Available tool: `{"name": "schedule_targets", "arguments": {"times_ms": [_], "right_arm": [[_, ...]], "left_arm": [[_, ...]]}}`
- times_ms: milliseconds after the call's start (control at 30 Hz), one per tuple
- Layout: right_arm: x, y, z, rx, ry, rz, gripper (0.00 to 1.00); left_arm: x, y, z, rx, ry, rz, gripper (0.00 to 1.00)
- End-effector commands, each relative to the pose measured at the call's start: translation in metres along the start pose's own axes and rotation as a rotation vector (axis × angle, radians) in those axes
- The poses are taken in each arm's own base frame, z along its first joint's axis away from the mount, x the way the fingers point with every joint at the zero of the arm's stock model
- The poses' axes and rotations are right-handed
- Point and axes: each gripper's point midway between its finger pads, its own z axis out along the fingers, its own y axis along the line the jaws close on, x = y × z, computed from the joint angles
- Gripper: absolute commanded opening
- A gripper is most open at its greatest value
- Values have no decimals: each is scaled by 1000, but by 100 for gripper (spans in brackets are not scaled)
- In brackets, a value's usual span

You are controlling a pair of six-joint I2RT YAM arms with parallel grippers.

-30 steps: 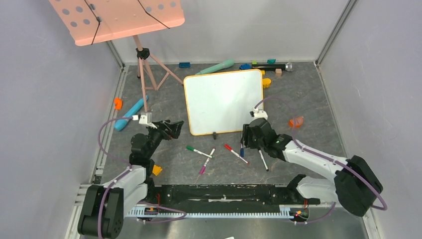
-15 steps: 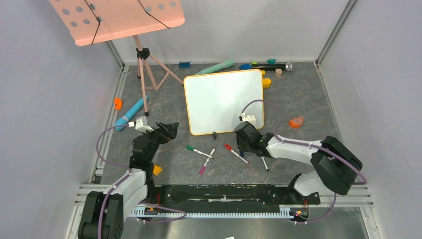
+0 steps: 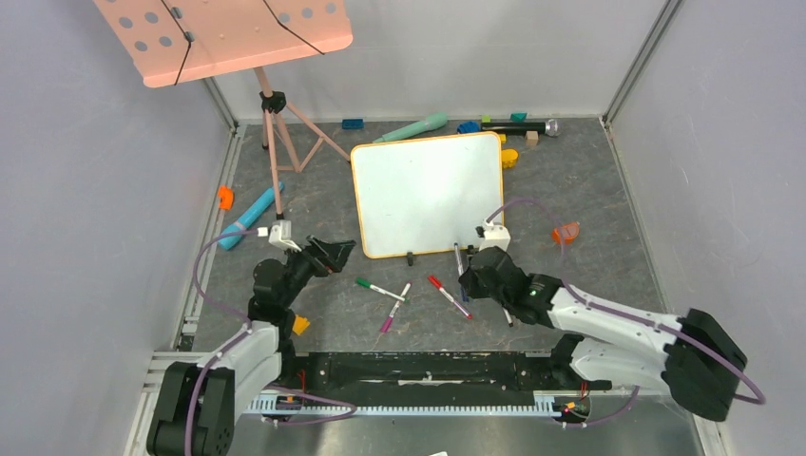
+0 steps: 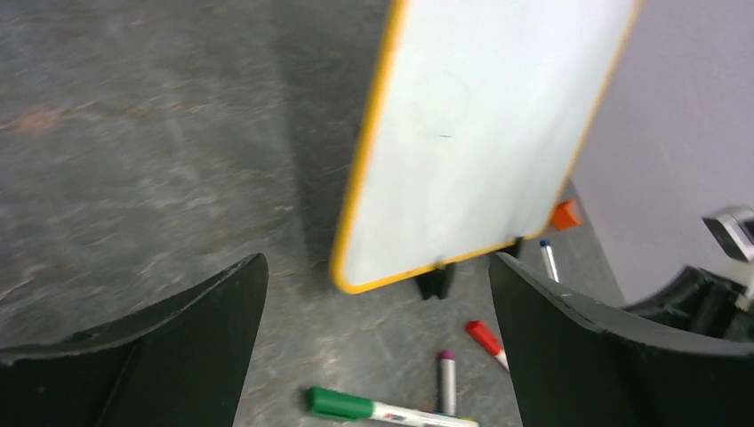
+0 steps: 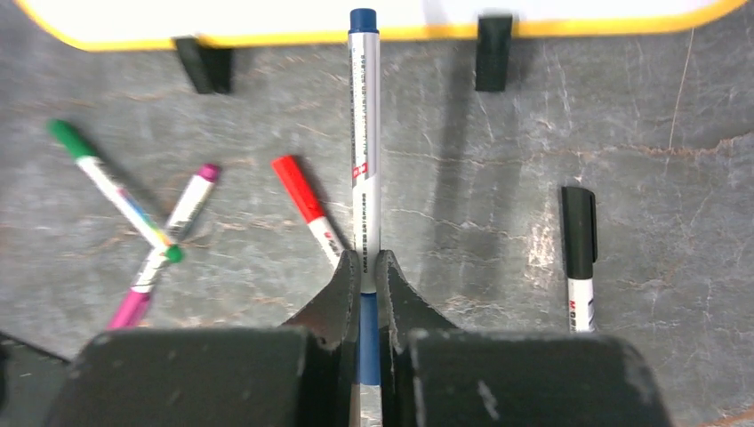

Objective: Write a sentence on the whiteboard
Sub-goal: Pick up the whiteboard marker from the center of the board, then pass from the right arm to the left

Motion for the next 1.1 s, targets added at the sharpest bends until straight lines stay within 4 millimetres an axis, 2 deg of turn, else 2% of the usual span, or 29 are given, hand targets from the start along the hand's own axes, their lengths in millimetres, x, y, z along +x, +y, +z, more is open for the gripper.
{"name": "schedule_targets", "arguments": {"times_ms": [0,133,300,467,567,800,1067], "right_arm": [[-28,17,-17,-123,-140,68,0],[-52,39,-30,-298,-297,162,0],[-73,67,-43,-476,-407,287,0],[-89,112,-57,-603,-445,240,0],[-92,130,-61,-630,-462,207,0],[-93,150,-60,-668,-470,206,0],[-98,161,-58,-663,-494,190,0]], "left_arm": [[-1,-61,-9,268,2,59,100],[23,-109,-15,459,76,170,99],[46,-139,-15,581,155,236,97],[63,-156,-14,683,237,200,92],[67,-165,-14,748,265,165,89],[73,-171,-17,798,301,160,78],[76,-178,-24,857,339,149,70]]}}
